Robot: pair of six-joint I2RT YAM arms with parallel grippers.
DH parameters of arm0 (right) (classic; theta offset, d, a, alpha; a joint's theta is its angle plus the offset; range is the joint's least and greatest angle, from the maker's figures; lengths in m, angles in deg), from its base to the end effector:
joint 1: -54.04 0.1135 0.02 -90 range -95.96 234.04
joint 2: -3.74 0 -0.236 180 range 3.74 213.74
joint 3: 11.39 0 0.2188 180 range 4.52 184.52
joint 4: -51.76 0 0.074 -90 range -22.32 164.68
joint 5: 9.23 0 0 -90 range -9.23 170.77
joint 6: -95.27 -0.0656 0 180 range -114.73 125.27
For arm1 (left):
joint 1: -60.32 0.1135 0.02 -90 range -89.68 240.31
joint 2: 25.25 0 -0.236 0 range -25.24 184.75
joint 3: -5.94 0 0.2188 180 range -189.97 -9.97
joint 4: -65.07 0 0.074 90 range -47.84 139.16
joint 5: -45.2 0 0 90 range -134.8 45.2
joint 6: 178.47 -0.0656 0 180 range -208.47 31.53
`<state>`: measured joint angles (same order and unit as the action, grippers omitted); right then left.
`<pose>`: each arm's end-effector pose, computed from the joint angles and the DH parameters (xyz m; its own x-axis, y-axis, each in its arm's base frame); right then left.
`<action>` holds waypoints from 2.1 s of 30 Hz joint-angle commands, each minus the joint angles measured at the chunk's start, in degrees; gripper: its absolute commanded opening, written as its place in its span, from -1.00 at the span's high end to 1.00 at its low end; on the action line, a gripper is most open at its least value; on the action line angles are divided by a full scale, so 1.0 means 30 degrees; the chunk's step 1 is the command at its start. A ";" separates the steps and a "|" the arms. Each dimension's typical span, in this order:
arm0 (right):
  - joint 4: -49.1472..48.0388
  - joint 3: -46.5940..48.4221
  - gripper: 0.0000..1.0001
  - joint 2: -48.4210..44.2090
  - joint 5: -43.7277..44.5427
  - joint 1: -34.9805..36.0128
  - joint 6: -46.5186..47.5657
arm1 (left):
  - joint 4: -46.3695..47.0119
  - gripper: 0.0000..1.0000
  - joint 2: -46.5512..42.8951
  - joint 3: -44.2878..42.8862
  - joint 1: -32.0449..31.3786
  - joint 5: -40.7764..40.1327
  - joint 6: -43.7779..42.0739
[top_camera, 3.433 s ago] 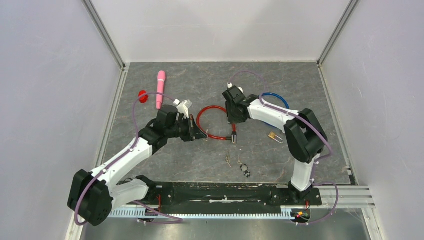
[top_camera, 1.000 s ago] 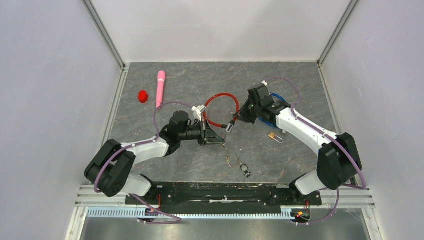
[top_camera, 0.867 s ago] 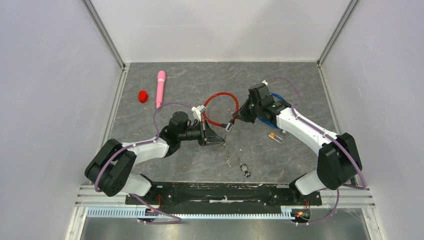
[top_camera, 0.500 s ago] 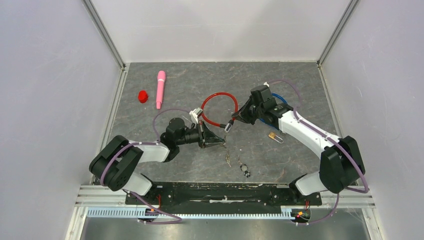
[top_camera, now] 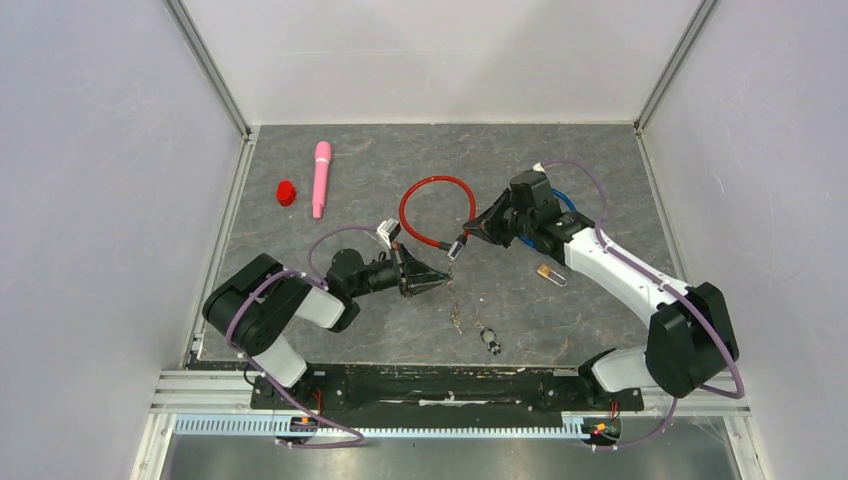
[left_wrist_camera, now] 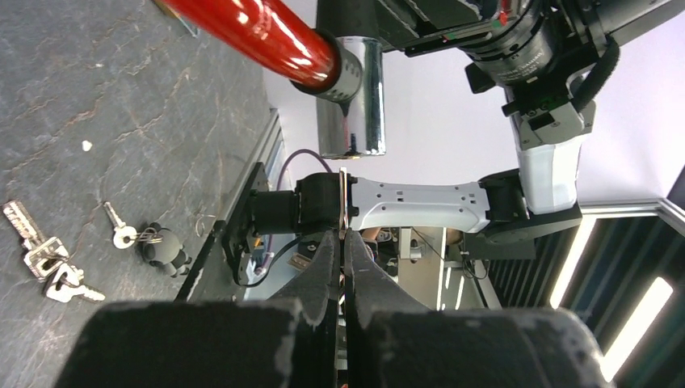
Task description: Unlock with the key
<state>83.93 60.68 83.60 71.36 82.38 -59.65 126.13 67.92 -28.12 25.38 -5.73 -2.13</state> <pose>0.2603 0.1526 0.2271 -0.7637 0.6033 -0.2298 0.2667 0.6190 0.7387 0.1978 -0.1887 0.1656 -0.9573 -0.2764 -0.0852 0.0892 -0.0019 -0.9960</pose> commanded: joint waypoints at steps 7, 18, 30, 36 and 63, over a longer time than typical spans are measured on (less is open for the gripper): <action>-0.1942 -0.0088 1.00 -0.1156 -0.0672 -0.0104 -0.0280 | 0.2954 0.96 0.0145 0.0074 -0.0193 -0.0454 0.1039; -0.2153 -0.0234 1.00 -0.1570 -0.0899 -0.0391 -0.0082 | 0.2937 0.96 0.0494 0.0250 -0.0190 -0.0323 0.1042; -0.2336 -0.0267 1.00 -0.1904 -0.1219 -0.0416 0.0472 | 0.2938 0.95 0.0373 -0.0156 -0.0190 0.0061 0.0897; -0.2366 -0.0124 1.00 -0.1822 -0.1439 -0.0422 0.0762 | 0.2941 0.95 0.0087 -0.0467 -0.0190 0.0508 0.0785; -0.3363 -0.0048 1.00 -0.1816 -0.2546 -0.0433 0.1099 | 0.2945 0.95 -0.0151 -0.0834 -0.0190 0.0746 0.0671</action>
<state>78.92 59.24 80.27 65.90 81.24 -56.61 130.81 68.71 -29.43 25.07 -3.92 -1.23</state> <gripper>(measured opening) 0.044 0.034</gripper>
